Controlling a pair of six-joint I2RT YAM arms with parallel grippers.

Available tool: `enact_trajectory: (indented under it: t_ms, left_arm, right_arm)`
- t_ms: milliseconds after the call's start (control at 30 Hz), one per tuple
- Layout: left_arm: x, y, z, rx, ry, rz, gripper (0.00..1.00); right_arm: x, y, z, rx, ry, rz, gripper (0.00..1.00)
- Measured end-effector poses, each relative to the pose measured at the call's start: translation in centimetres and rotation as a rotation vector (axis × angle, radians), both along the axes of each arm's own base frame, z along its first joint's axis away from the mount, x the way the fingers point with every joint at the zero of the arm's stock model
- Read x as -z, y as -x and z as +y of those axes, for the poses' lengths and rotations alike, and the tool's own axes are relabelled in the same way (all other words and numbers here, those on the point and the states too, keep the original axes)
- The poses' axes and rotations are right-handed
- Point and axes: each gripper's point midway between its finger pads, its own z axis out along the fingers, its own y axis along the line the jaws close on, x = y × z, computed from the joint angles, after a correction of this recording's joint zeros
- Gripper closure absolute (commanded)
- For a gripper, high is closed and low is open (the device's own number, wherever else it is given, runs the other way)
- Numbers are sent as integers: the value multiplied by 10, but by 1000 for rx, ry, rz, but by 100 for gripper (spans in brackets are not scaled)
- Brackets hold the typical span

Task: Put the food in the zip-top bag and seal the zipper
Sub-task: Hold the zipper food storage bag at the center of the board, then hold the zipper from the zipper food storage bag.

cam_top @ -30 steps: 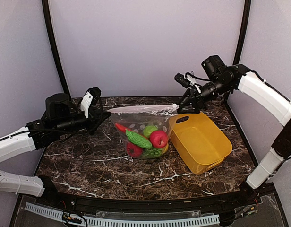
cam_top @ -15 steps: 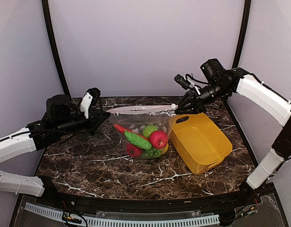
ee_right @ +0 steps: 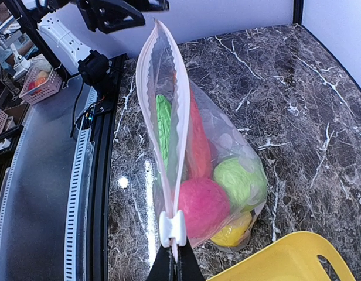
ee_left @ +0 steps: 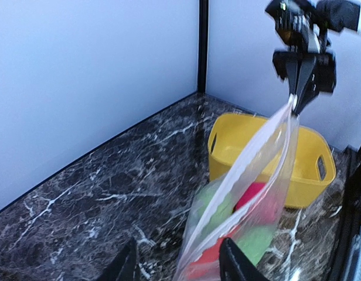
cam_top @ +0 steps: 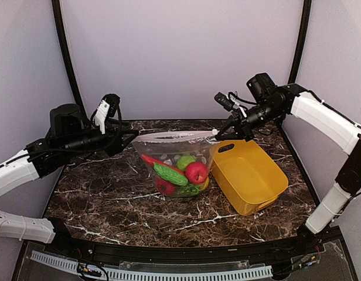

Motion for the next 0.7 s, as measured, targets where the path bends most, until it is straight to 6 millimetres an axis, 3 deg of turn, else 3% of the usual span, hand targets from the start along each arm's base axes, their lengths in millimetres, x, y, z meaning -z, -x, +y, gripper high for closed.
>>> enact_trajectory:
  t_ms: [133,200,267,333,400,500,600,700]
  left_arm:
    - [-68,4,-11,50,95,-69,43]
    - [-109,9,-29,122,143,-114,42]
    - [-132,13,-51,195,166,-133,41]
    - [-142,15,-77,268,170,-133,41]
    - [-136,15,-110,343,149,-111,41]
    - [-102,12,-145,418,87,-40,43]
    - [-62,13,-169,473,16,36,48]
    - [-42,14,-182,511,-30,74,54]
  right_arm:
    - [-4,4,5,-19,2,-28,100]
    - [-12,8,10,-39,-5,-54,100]
    - [-19,11,15,-54,-12,-79,100]
    - [-25,14,18,-67,-18,-99,100]
    - [-31,17,22,-80,-20,-112,100]
    - [-35,21,26,-93,-22,-125,100]
    - [-35,24,31,-106,-18,-128,100]
    - [-34,27,33,-115,-14,-126,100]
